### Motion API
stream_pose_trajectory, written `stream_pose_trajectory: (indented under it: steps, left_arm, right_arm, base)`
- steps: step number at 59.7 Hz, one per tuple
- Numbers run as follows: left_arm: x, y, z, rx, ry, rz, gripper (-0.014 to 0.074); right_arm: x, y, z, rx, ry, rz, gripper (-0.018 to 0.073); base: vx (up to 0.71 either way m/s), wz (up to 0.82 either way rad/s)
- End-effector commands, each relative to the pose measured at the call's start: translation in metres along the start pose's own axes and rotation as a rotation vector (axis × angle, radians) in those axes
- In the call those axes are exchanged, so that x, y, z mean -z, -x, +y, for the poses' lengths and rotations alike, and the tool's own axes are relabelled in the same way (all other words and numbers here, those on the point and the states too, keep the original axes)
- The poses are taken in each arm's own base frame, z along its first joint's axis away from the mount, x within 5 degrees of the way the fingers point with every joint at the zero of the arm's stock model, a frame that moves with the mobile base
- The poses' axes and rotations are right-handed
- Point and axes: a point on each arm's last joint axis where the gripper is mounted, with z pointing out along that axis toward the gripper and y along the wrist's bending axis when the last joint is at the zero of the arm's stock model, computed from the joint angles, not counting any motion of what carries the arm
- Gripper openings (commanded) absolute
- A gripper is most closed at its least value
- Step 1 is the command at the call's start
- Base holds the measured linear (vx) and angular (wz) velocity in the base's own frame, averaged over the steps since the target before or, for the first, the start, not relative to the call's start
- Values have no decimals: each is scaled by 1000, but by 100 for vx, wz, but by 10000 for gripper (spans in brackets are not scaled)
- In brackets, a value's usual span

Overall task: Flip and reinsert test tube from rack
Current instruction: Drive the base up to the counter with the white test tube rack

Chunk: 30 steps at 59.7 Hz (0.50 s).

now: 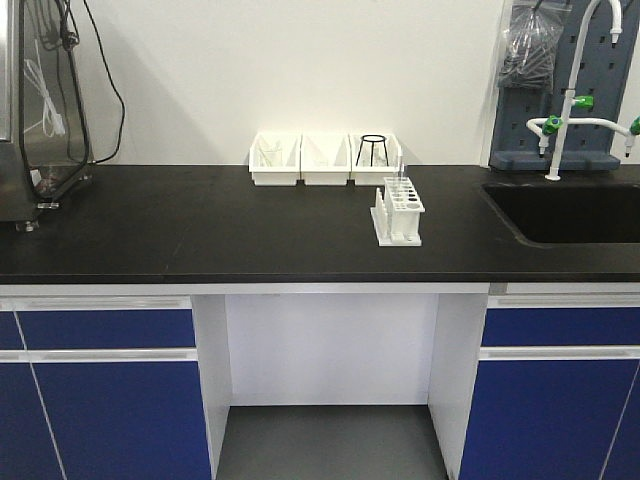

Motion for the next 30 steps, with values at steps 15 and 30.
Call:
stream_pose_trajectory:
  steps: [15,30]
  left_arm:
    - [1,8,-2,2,-23,-97,-6]
    - [1,8,-2,2,-23,-97,-6]
  right_arm:
    - [1,8,0,17,2,-90,-9]
    - [1,8,0,17,2,-91,-9]
  base:
    - [0,0]
    - [3,0]
